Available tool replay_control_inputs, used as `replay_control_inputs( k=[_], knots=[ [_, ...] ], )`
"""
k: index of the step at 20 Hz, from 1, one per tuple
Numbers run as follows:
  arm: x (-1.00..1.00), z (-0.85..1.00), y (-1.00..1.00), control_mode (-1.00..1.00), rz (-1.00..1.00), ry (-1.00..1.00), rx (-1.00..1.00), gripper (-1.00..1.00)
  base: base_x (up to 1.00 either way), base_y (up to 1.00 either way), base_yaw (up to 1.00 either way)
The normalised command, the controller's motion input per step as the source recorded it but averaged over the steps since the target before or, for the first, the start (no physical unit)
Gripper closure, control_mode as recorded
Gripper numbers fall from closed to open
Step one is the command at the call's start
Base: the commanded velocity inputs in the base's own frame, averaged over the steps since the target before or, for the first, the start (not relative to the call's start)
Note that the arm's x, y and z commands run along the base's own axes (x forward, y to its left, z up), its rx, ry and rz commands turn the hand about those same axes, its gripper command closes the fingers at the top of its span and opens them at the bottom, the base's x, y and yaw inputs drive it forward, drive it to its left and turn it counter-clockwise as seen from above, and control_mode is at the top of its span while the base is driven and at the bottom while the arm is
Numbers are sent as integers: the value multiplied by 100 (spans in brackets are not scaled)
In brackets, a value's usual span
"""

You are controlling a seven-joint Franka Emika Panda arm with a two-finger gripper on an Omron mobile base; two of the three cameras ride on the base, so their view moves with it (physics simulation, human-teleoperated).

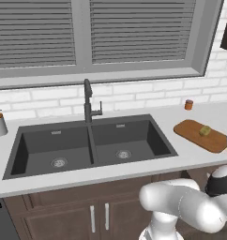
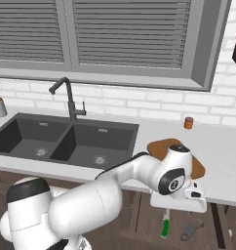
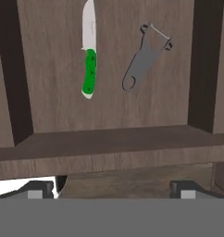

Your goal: Place the appropriate cutting tool for cutting the potato skin on the cutting board.

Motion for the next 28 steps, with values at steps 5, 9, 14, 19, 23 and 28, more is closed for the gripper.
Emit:
replay_control_inputs(
  k=[5, 9, 14, 19, 23, 28],
  knots=[
    [0, -77, 0, -100, 0, -8, 0, -100, 0, 0, 0],
    [0, -49, 0, -100, 0, -8, -1, -100, 0, 0, 0],
    [-4, -41, 0, -100, 0, -12, -3, -100, 0, 0, 0],
    [-28, -26, 0, -100, 0, -2, 0, -100, 0, 0, 0],
    [-23, -11, 0, -100, 0, 0, 0, -100, 0, 0, 0],
    [-26, 0, 0, -100, 0, 0, 0, -100, 0, 0, 0]
  ],
)
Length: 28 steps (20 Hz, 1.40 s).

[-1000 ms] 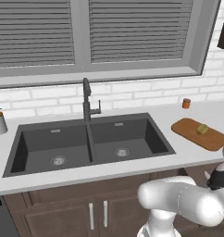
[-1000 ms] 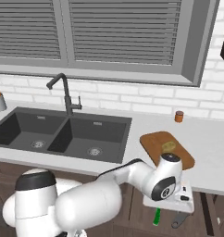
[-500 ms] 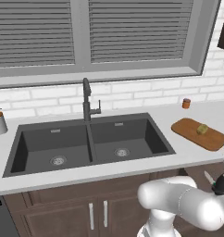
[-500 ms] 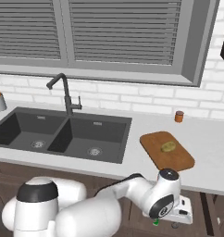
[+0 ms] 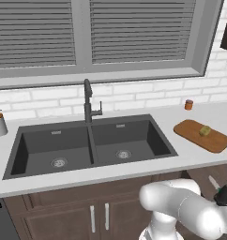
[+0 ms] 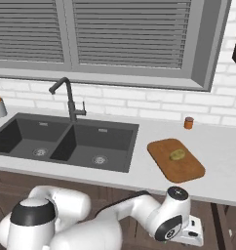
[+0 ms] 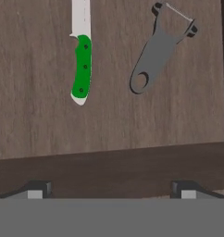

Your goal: Place the appropriate cutting tool for cutting the potato skin on the cutting board.

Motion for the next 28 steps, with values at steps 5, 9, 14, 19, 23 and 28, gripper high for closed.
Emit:
replay_control_inputs(
  k=[5, 9, 14, 19, 23, 28],
  knots=[
    [-31, 0, 0, -100, 0, 0, 0, -100, 0, 0, 0],
    [-48, 0, 0, -100, 0, 1, 0, -100, 0, 0, 0],
    [15, 6, 0, -100, 0, 0, -2, -100, 0, 0, 0],
    [46, 49, -7, -100, 0, -3, 0, -100, 0, 0, 0],
    [32, 31, -43, -100, 0, -5, 0, -100, 0, 0, 0],
    [1, -4, -50, -100, 0, -3, 0, -100, 0, 0, 0]
  ],
)
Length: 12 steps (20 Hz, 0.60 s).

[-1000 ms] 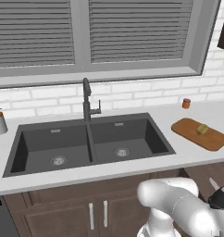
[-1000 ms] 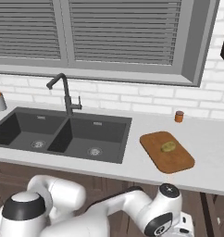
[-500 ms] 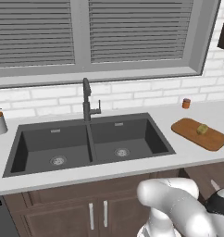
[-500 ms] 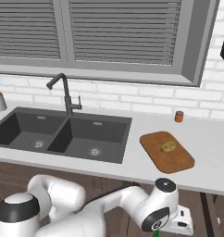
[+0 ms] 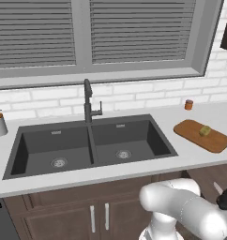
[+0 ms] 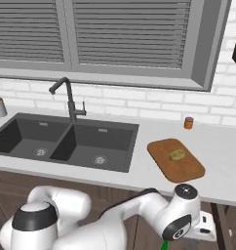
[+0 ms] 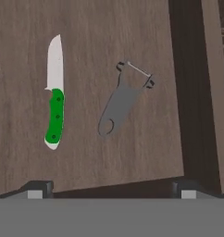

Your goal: Place the appropriate cutting tool for cutting the potato skin on the cutting board.

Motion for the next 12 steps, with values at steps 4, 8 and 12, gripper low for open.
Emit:
replay_control_inputs(
  k=[4, 8, 12],
  knots=[
    [3, -24, -19, -100, -5, -14, 6, -100, 0, 0, 0],
    [12, -1, -1, -100, -14, -3, 15, -100, 0, 0, 0],
    [2, -1, 0, -100, -15, 0, 19, -100, 0, 0, 0]
  ],
)
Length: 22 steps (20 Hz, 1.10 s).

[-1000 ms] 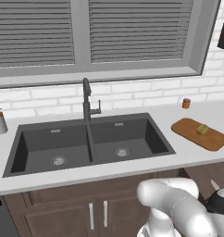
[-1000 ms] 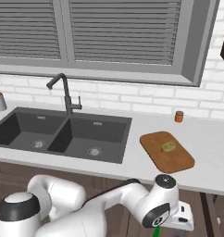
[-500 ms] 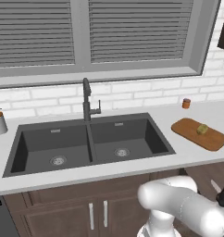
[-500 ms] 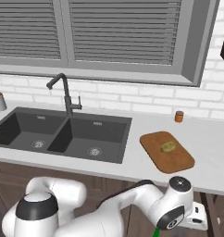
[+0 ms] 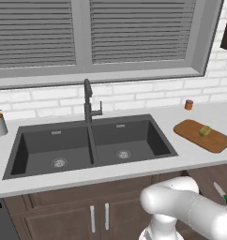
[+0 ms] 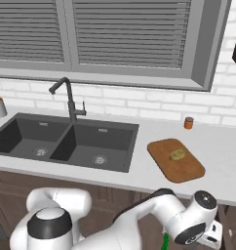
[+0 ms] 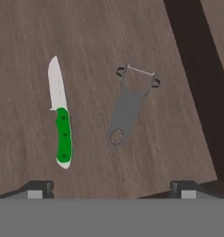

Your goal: Place the appropriate cutting tool for cutting the potato skin on the cutting board.

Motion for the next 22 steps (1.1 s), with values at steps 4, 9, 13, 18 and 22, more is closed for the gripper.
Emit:
replay_control_inputs(
  k=[4, 9, 13, 18, 22],
  knots=[
    [0, -3, 0, -100, -10, 0, 14, -100, 0, 0, 0],
    [0, -4, 0, -100, -6, 0, 1, -100, 0, 0, 0],
    [8, -4, 0, -100, -1, 0, -5, -100, 0, 0, 0],
    [3, -21, 0, -100, 0, 0, -5, -100, 0, 0, 0],
    [4, -33, 0, -100, 0, 0, -4, -100, 0, 0, 0]
  ],
)
